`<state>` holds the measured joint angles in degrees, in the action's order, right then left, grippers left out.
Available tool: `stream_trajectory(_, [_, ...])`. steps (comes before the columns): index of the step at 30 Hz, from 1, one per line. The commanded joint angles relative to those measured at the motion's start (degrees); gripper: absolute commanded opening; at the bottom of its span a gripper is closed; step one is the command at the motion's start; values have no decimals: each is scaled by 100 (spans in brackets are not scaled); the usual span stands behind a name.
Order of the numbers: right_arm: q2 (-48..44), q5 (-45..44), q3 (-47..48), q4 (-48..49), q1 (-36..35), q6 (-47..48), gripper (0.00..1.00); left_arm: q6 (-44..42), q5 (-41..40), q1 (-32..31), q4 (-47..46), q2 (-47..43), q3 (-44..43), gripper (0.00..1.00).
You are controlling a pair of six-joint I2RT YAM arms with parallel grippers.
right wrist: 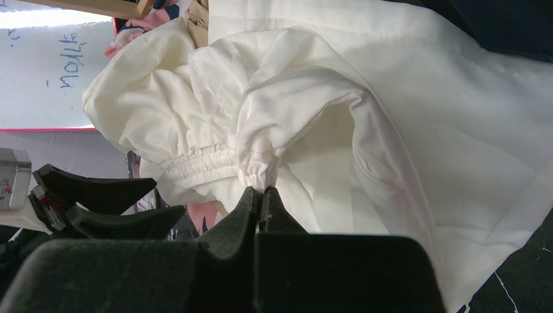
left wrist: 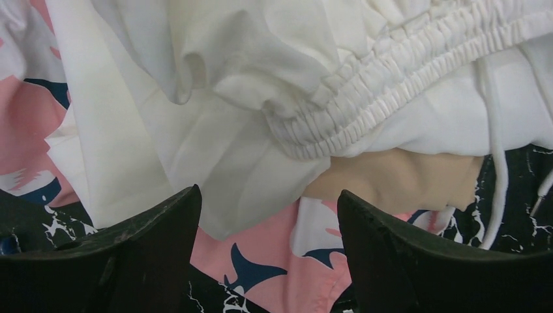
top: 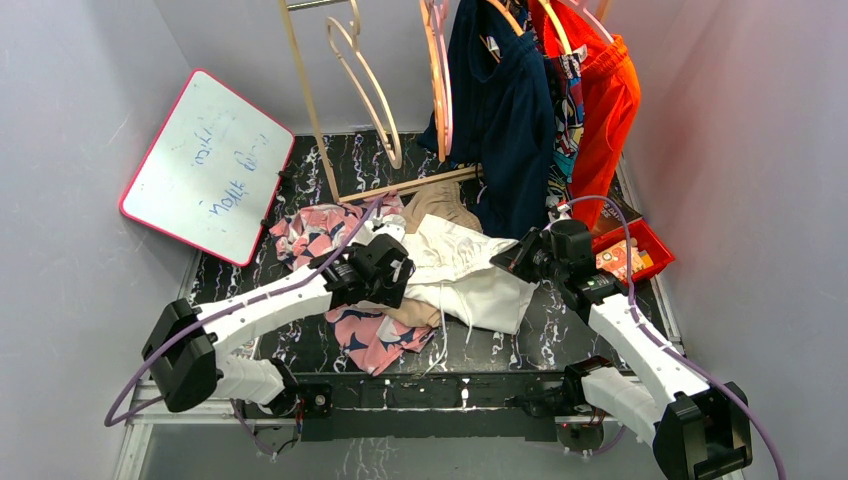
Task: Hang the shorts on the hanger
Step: Adjust the shorts at the center of the board.
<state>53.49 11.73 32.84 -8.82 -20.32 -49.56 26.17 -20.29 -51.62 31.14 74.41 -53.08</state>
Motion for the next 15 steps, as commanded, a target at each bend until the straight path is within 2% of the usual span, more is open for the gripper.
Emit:
stream_trajectory(1, [-32, -48, -7, 318, 10, 50, 0, -257, -398, -30, 30, 178, -248, 76])
stream_trajectory(6, [-5, -22, 34, 311, 15, 51, 0, -252, -668, -42, -188, 312, -250, 76])
stream_trajectory(15, [-58, -11, -13, 271, 10, 49, 0, -282, -818, -42, -686, 319, -186, 69])
